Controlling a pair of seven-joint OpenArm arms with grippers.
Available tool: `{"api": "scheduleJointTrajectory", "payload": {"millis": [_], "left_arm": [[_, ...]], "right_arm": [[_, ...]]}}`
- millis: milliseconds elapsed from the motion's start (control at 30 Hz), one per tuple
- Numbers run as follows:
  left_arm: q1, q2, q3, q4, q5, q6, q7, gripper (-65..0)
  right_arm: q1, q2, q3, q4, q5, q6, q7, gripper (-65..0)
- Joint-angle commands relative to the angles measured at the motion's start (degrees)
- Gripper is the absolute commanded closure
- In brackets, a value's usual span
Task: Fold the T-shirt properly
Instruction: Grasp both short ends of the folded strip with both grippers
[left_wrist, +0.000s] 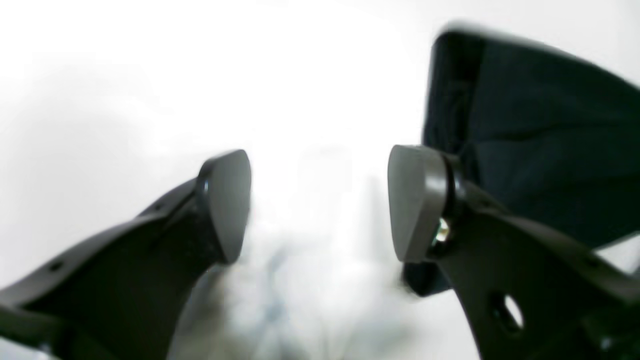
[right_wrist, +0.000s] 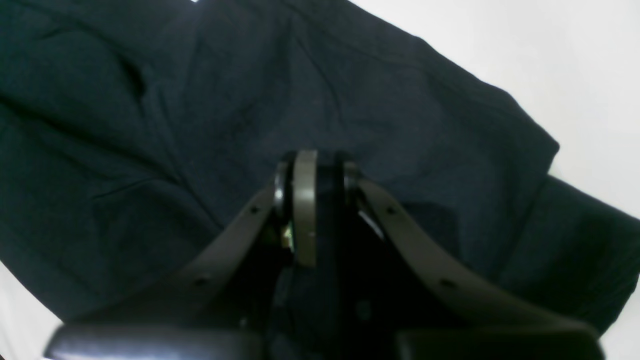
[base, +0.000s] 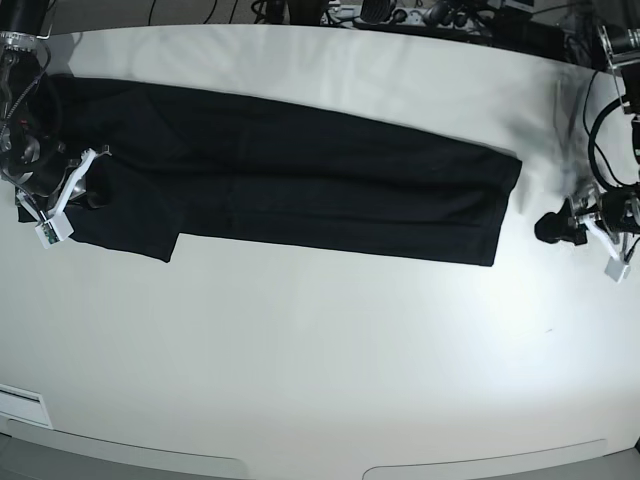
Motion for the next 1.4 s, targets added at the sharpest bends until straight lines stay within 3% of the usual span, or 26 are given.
{"api": "scheduleJointTrajectory", "payload": {"millis": [0,100,200,333,533,800,867,1000,1267,1367], "left_arm": [[-0.98,-0.85,-0.33,-1.92,-1.36,-0.92,1.79,-44.4],[-0.98,0.44,-0.31,-7.17,-6.01,-2.62,3.93,-44.4],[-0.96,1.84,0.52,-9.35,-6.71,-2.8,6.47,-44.4],[-0.96,2.43,5.07,-10.36,-9.84,-3.5,8.87,-44.4],[-1.01,3.56,12.17,-10.34,-12.07,-3.54,8.76,-44.3],[-1.31,8.85,16.09,-10.34,-12.04,-3.65,8.57,-44.1],[-1.49,9.46,16.09,-10.34,-12.02,-3.67,8.5,-37.3],[-2.6,9.11,16.09,-10.34,-11.17,-3.63,8.15,-0.2],[-7.32,6.32,16.09,-10.34,-11.74,-3.65,8.17,0.0],[-9.66,5.22,16.09,-10.34,-11.85,-3.65,8.2,0.0]], "right_arm": [[0.7,1.18,0.55,0.96,0.83,0.0,0.63,-9.5],[0.72,1.18,0.55,0.96,0.83,0.02,0.66,-9.5],[0.74,1.18,0.55,0.96,0.83,0.02,0.68,-9.5],[0.72,1.18,0.55,0.96,0.81,0.02,0.83,-9.5],[0.74,1.18,0.55,0.96,0.83,0.04,0.9,-9.5],[0.74,1.18,0.55,0.96,0.98,0.0,1.51,-9.5],[0.74,1.2,0.55,0.96,0.98,0.02,1.49,-9.5],[0.92,1.2,0.55,0.96,1.05,0.57,1.46,-9.5],[0.9,1.22,0.61,3.8,1.03,1.42,1.27,-9.5],[0.85,1.2,0.72,6.95,1.05,-0.09,-0.28,-9.5]]}}
